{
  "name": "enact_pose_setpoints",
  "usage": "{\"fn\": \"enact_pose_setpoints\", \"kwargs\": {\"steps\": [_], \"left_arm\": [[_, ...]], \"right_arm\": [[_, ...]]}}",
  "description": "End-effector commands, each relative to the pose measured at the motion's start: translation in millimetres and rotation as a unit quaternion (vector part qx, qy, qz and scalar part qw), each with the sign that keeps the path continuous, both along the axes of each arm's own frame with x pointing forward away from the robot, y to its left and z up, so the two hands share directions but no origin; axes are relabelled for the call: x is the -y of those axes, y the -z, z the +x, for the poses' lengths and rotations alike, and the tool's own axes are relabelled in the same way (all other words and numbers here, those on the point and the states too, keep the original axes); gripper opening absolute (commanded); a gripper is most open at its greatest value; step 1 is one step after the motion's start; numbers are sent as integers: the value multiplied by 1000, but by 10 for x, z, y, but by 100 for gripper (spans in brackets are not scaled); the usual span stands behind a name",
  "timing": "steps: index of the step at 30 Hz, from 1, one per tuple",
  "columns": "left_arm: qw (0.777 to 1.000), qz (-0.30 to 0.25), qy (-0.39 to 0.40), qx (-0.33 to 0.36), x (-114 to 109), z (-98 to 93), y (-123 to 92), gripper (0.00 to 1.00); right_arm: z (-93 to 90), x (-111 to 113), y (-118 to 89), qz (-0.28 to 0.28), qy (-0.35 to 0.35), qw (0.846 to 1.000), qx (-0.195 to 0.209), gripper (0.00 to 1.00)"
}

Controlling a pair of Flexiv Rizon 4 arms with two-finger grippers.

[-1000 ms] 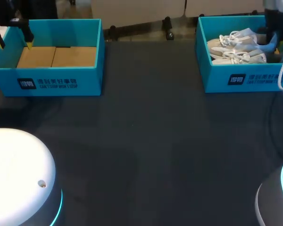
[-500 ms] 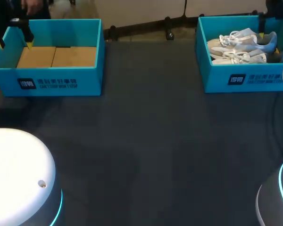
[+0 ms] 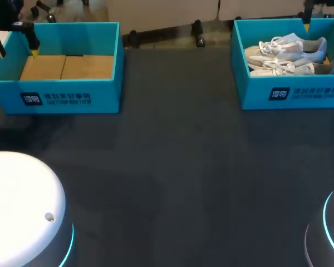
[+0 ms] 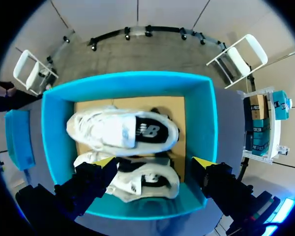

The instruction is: Take the shoe out of the shoebox, open the shoe tongue, remove and reinsert the insole, then place the shoe into the shoebox

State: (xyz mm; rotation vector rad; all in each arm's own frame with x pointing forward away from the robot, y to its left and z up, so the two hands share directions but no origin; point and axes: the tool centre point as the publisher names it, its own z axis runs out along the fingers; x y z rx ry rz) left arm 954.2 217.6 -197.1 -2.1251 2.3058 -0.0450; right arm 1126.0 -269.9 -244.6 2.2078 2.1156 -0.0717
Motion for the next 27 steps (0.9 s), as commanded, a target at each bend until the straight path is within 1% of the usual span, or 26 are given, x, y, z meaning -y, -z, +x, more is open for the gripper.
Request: {"fn": "enact_pose_setpoints", "kwargs": {"steps": [1, 6, 16, 21, 27], "left_arm": [[1000, 1, 0, 1, 2, -16, -11, 100], [1000, 1, 0, 1, 2, -16, -11, 100], [1000, 1, 0, 1, 2, -16, -11, 100], [1000, 1, 0, 1, 2, -16, -11, 100], [1000, 1, 0, 1, 2, -16, -11, 100]], "right_arm": [[-364, -119, -197, 5, -4, 1000, 28, 100], [-589, -284, -308, 15, -9, 999, 27, 100], [-1086, -605, -437, 19, -1, 999, 26, 100], [-1289, -727, -471, 21, 3, 999, 27, 100], [-1439, -851, -471, 22, 6, 999, 35, 100]]}}
